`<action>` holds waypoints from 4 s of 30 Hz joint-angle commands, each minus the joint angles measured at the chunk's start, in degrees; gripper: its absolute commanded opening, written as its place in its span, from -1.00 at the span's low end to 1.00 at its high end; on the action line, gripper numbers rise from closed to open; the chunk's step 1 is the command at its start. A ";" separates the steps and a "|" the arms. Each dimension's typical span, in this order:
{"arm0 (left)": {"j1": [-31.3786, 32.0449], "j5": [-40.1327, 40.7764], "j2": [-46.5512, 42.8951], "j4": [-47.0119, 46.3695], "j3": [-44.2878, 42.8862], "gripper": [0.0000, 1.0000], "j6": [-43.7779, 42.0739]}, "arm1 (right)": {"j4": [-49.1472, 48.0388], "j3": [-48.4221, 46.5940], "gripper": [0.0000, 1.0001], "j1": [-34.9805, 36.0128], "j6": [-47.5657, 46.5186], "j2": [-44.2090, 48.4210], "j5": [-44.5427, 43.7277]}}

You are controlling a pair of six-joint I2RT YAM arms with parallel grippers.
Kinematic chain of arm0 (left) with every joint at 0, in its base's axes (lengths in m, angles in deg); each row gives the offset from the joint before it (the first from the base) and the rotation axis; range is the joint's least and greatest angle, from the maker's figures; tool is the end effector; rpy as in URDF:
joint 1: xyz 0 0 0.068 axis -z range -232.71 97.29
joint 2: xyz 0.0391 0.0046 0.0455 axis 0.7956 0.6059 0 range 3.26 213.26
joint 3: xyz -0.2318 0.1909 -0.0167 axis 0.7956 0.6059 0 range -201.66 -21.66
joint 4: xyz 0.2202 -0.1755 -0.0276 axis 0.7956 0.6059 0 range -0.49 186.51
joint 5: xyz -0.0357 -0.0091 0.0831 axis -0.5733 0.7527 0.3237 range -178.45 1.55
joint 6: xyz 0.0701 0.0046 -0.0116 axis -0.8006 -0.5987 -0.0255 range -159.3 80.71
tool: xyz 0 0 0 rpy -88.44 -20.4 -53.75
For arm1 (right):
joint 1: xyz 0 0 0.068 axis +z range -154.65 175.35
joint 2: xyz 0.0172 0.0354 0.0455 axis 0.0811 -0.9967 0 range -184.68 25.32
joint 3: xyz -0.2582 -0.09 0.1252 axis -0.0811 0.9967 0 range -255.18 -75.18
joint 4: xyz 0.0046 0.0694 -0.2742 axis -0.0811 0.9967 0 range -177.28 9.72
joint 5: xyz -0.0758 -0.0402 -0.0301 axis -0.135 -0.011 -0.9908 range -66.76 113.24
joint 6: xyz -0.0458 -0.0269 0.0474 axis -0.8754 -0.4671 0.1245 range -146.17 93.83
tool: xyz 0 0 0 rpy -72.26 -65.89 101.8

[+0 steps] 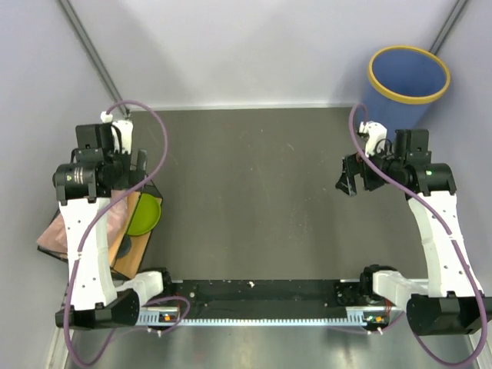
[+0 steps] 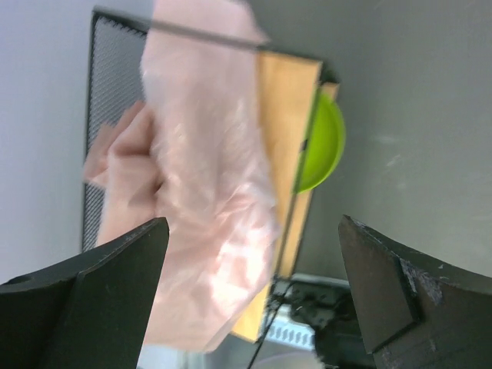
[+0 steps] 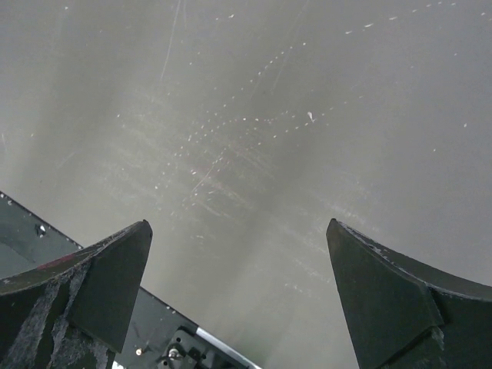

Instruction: Put the trash bags into the trash bin

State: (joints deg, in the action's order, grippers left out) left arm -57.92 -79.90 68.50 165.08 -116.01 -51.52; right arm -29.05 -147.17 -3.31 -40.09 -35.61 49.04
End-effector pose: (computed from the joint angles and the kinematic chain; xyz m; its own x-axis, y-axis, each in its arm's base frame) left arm 0.1914 0.0263 0.4665 -0.7461 0.1422 -0.6504 -0.0347 0.9673 0.2512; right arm 0.2145 0.0305 0.3867 -0.6355 -0.2315 -0.7366 -0.4840 0.8627 0.1464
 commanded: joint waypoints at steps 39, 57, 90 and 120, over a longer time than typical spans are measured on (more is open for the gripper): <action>-1.64 -1.77 -3.18 8.61 16.50 -1.00 -22.22 | 5.31 -8.78 0.98 -0.47 -2.88 -10.61 1.62; 5.73 -46.17 -1.61 -1.94 7.41 -1.00 -17.94 | 4.34 -9.05 0.98 -0.55 -1.29 -15.45 4.08; 27.55 -48.27 36.87 -29.34 10.25 0.95 -11.24 | -3.48 -16.24 0.98 1.20 7.93 -37.50 16.03; 47.38 -45.41 42.71 -31.18 1.16 -1.00 -12.64 | 0.73 -23.46 0.98 -4.60 7.41 -44.98 19.03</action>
State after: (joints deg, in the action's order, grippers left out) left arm -19.28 -132.75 120.69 132.60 -117.71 -60.14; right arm -31.56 -169.33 -7.64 -29.79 -84.20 68.30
